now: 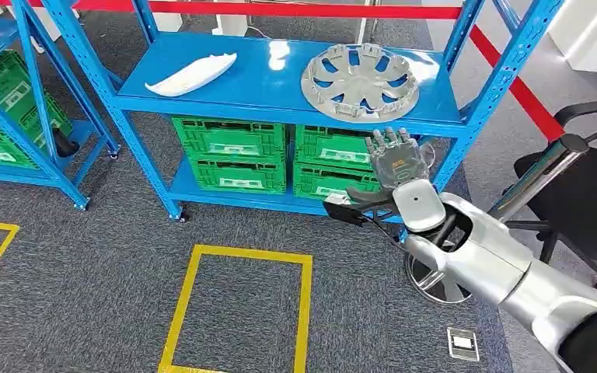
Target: Take the parts from the cabinet and place them on the table.
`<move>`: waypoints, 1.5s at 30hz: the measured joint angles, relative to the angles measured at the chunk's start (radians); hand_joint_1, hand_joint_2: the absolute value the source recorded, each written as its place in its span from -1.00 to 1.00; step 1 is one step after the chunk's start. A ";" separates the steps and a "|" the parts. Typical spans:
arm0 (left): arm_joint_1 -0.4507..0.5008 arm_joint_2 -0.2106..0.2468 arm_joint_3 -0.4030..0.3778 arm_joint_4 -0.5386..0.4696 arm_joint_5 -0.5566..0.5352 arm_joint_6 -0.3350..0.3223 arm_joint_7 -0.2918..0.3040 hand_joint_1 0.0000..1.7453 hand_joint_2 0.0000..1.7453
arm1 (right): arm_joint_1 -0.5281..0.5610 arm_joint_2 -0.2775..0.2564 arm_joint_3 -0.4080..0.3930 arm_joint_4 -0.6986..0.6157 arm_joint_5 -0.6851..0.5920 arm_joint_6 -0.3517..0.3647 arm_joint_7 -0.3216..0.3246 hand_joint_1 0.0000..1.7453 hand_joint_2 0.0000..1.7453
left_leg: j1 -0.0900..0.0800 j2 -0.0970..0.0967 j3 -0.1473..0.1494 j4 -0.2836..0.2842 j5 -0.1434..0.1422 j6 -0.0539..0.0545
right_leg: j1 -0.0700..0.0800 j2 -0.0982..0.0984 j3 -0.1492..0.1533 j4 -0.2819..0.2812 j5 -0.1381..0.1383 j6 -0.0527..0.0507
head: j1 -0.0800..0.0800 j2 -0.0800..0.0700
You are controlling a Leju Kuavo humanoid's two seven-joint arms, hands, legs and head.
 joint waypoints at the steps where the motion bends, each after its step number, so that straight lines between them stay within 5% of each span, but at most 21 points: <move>1: 0.000 0.000 -0.001 0.001 0.002 0.000 0.001 -1.00 -1.00 | 0.002 0.000 0.002 0.001 -0.003 0.000 0.000 -1.00 -1.00 | 0.000 0.000 0.000 0.000 0.000 0.000 | 0.000 0.000 0.000 0.000 0.000 0.000 | 0.000 0.000; 6: 0.000 0.001 -0.007 0.004 0.006 -0.003 0.001 -1.00 -1.00 | 0.014 0.000 0.002 0.003 -0.020 -0.017 0.019 -1.00 -1.00 | 0.000 0.000 0.000 0.000 0.000 0.000 | 0.000 0.000 0.000 0.000 0.000 0.000 | 0.000 0.000; 10: -0.001 0.001 -0.007 0.005 0.005 -0.003 0.000 -1.00 -1.00 | 0.046 0.001 -0.029 0.003 0.012 -0.107 0.029 -1.00 -1.00 | 0.000 0.000 0.000 0.000 0.000 0.000 | 0.000 0.000 0.000 0.000 0.000 0.000 | 0.000 0.000; 24: -0.001 0.000 -0.007 0.007 -0.009 -0.002 0.008 -1.00 -1.00 | 0.204 0.039 -0.297 0.002 -0.099 -0.284 0.029 -1.00 -1.00 | 0.000 0.000 0.000 0.000 0.000 0.000 | 0.000 0.000 0.000 0.000 0.000 0.000 | 0.000 0.000; 45: -0.001 0.000 -0.006 0.007 -0.011 -0.003 0.011 -1.00 -1.00 | 0.227 0.054 -0.358 0.002 -0.098 -0.279 0.029 -1.00 -1.00 | 0.000 0.000 0.000 0.000 0.000 0.000 | 0.000 0.000 0.000 0.000 0.000 0.000 | 0.000 0.000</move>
